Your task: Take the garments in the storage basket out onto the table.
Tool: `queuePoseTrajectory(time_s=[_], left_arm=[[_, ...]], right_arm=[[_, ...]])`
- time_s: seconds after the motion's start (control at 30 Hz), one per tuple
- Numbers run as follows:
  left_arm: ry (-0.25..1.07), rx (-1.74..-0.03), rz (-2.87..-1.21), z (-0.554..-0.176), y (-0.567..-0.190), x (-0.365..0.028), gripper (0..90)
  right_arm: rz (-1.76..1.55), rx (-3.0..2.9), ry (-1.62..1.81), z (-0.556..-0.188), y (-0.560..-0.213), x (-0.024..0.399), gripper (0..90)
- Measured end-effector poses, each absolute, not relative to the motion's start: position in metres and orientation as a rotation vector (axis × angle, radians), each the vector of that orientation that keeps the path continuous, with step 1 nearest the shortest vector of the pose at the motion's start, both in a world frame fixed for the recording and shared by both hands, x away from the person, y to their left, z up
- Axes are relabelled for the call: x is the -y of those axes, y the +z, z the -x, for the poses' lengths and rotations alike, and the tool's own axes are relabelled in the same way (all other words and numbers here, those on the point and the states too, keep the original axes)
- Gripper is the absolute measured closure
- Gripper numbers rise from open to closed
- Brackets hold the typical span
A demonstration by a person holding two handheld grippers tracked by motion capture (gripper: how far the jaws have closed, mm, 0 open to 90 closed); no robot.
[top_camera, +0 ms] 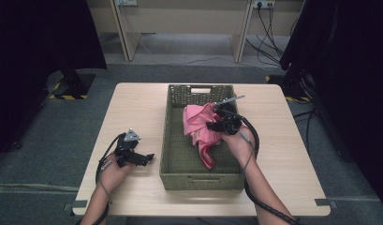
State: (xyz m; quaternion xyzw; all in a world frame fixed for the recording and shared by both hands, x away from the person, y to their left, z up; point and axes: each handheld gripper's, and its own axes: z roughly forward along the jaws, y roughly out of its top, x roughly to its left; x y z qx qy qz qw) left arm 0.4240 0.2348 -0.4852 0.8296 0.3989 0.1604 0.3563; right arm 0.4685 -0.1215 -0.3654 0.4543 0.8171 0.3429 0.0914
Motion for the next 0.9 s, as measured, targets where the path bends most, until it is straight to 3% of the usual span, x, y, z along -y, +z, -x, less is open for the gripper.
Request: queuePoseTrajectory(time_s=[0.9], left_arm=[[0.414,-1.03,-2.142,-0.424,-0.485,-0.235,0.0]], right_arm=[[-1.26,-2.341,1.23,-0.452,-0.348,0.137,75.9]])
